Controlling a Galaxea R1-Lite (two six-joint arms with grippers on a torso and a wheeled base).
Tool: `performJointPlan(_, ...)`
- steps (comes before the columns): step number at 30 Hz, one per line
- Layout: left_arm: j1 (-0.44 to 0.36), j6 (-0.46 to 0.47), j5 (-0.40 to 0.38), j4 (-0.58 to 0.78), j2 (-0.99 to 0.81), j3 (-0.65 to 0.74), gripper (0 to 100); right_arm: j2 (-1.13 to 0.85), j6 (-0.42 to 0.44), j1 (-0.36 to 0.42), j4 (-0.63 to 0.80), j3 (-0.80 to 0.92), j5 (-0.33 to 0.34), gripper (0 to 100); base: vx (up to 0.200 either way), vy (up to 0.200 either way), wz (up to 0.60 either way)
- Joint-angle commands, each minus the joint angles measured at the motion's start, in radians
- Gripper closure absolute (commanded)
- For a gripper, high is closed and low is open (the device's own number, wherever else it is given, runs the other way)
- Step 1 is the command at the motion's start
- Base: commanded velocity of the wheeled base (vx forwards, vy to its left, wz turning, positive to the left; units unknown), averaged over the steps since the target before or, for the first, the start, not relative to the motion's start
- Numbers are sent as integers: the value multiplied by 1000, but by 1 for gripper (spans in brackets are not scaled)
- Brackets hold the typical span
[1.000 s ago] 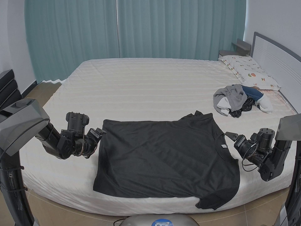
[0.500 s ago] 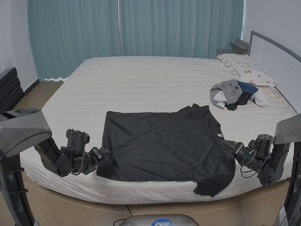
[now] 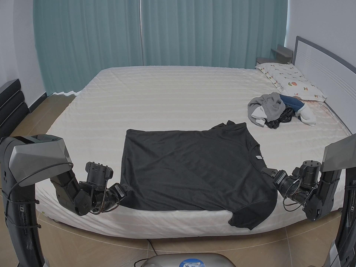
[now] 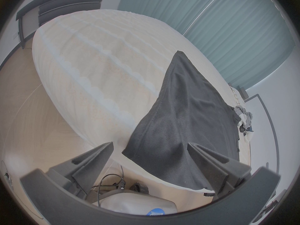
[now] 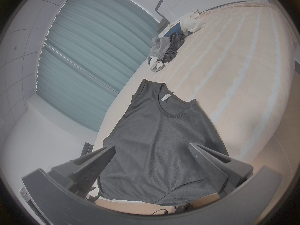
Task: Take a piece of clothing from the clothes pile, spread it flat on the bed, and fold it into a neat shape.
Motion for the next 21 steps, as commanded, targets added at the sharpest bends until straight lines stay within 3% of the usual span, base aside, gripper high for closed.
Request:
performJointPlan(1,-3,0,3,-3,25,-7,0,5,0,0,0,-3,1,0,0,0,0)
performJointPlan(3,-12,5,5,-5,35,-7,0,7,0,0,0,-4,1,0,0,0,0)
performJointPlan(4,-12,6,5,-5,35,-7,100,5,0,0,0,-4,1,0,0,0,0)
performJointPlan(21,-6,84,121,-8,9,79,100,-1,0,-6,0,-1,1,0,0,0,0)
